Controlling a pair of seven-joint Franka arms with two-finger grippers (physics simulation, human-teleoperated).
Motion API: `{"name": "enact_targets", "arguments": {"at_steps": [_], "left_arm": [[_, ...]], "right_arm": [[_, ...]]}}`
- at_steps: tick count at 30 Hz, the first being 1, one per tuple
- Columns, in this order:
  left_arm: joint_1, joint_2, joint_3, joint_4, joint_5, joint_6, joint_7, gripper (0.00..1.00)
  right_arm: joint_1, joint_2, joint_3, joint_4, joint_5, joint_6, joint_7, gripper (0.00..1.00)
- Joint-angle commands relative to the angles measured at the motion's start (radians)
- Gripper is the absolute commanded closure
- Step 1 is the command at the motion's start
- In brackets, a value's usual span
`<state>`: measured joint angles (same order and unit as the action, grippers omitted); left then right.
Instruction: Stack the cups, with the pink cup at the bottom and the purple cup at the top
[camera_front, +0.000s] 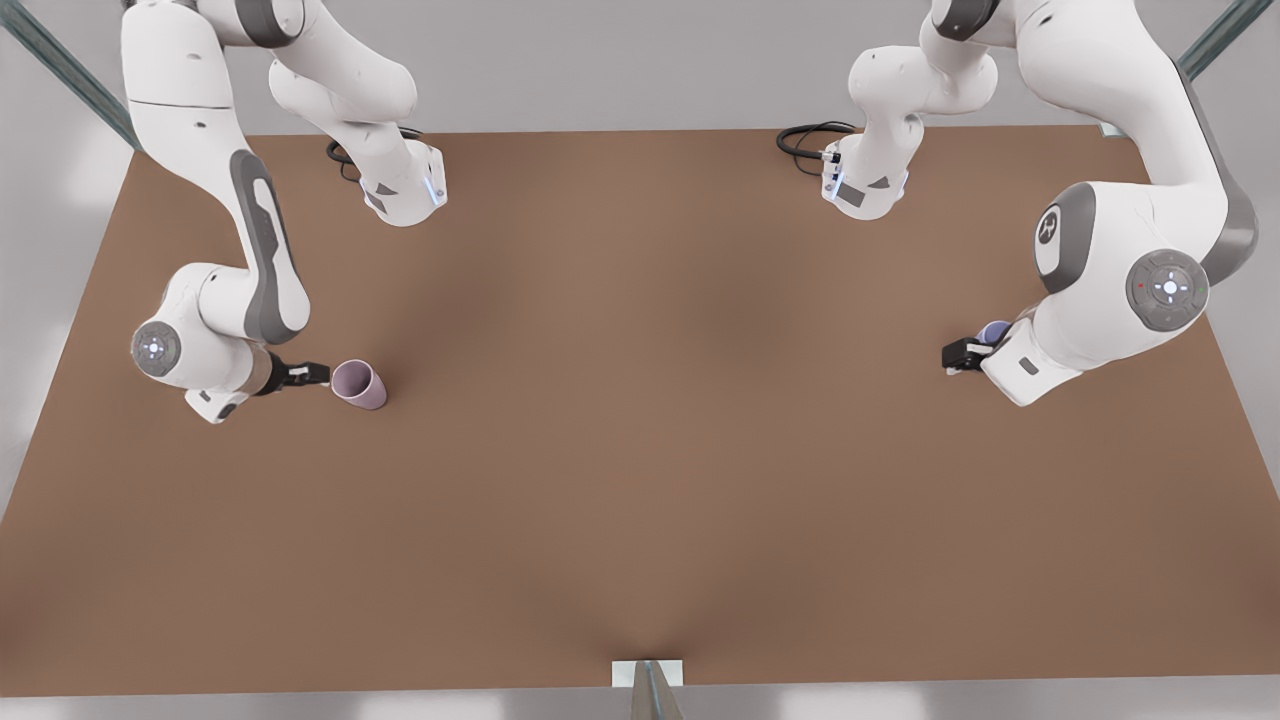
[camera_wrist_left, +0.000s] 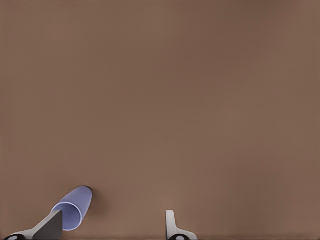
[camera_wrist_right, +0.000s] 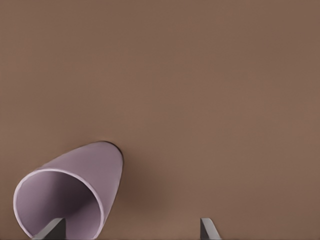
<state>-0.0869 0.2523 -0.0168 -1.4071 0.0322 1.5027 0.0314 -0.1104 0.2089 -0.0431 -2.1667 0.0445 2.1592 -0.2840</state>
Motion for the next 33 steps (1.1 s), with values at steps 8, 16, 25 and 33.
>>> {"name": "enact_targets", "arguments": {"at_steps": [8, 16, 25, 33], "left_arm": [[0.003, 0.007, 0.0, 0.0, 0.002, -0.002, 0.054, 0.0], [0.006, 0.019, 0.0, 0.0, 0.0, -0.013, 0.051, 0.0], [0.007, 0.025, 0.012, 0.002, 0.0, -0.013, 0.053, 0.0], [0.007, 0.024, 0.012, 0.002, 0.0, -0.015, 0.054, 0.0]], "right_arm": [[0.015, 0.001, 0.0, -0.104, 0.02, 0.211, -0.107, 0.0], [0.017, 0.036, 0.0, -0.13, 0.02, 0.263, -0.107, 0.16], [0.047, 0.047, 0.002, -0.128, 0.069, 0.257, -0.084, 0.69], [0.047, 0.024, 0.011, -0.122, 0.069, 0.249, -0.064, 0.79]]}}
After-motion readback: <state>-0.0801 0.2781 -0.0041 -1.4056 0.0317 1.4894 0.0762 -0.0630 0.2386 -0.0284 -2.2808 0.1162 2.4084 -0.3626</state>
